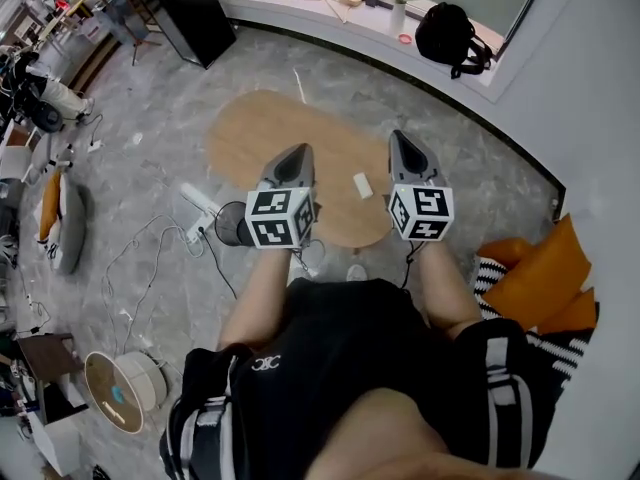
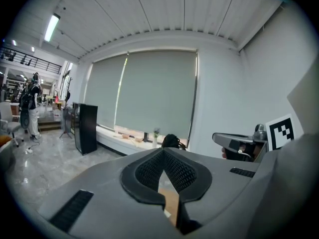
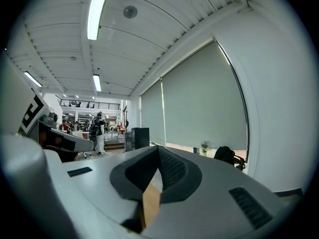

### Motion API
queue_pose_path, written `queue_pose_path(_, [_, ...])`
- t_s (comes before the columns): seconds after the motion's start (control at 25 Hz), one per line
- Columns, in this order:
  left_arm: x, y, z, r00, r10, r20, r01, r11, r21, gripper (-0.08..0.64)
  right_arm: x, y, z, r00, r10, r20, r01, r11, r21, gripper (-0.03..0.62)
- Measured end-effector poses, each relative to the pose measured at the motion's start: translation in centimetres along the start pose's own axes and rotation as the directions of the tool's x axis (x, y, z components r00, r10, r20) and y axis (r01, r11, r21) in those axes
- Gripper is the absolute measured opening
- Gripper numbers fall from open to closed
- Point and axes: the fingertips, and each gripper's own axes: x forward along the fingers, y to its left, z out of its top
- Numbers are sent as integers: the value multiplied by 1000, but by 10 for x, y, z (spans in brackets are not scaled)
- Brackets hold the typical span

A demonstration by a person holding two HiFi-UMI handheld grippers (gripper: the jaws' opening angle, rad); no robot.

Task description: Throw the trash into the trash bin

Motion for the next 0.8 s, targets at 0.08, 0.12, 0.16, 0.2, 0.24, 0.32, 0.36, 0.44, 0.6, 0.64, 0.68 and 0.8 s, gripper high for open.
queue_pose_path(0.08, [14, 4, -8, 1000, -6, -23, 6, 1000, 7, 12, 10, -3, -5, 1000, 0, -8, 0, 1000, -1, 12])
queue_pose_path(0.12, [19, 6, -11, 1000, -7, -30, 7, 1000, 8, 12, 15, -3, -8, 1000, 3, -13, -3, 1000, 0, 12])
queue_pose_path(0.16, [22, 8, -12, 999, -8, -32, 8, 1000, 8, 12, 19, -3, -11, 1000, 7, -18, -7, 1000, 2, 12])
queue_pose_path(0.2, [25, 11, -13, 999, -9, -33, 9, 1000, 6, 12, 23, -2, -13, 1000, 12, -24, -11, 1000, 2, 12])
queue_pose_path(0.24, [27, 13, -13, 999, -8, -34, 8, 1000, 4, 12, 26, 0, -15, 999, 17, -30, -17, 1000, -1, 12])
queue_pose_path(0.32, [28, 18, -19, 999, -7, -50, 7, 1000, -4, 12, 30, 4, -21, 999, 25, -45, -25, 1000, -5, 12])
queue_pose_path(0.36, [29, 19, -23, 998, -7, -60, 6, 1000, -8, 12, 32, 5, -25, 998, 28, -53, -29, 1000, -2, 12])
queue_pose_path(0.44, [34, 22, -27, 998, -6, -70, 6, 1000, -12, 12, 39, 4, -32, 998, 35, -61, -35, 999, 8, 12])
queue_pose_path(0.6, [41, 32, -41, 995, -2, -103, -2, 999, -33, 12, 52, 11, -46, 996, 54, -74, -54, 999, -1, 12])
queue_pose_path(0.64, [43, 34, -47, 993, 2, -116, -7, 999, -42, 12, 55, 13, -53, 994, 63, -91, -64, 998, -3, 12])
queue_pose_path(0.68, [44, 36, -53, 992, 5, -129, -12, 999, -51, 12, 57, 15, -61, 991, 72, -112, -73, 997, -2, 12])
queue_pose_path(0.8, [52, 39, -73, 987, 12, -163, -25, 997, -79, 12, 65, 14, -87, 984, 83, -160, -83, 997, 5, 12])
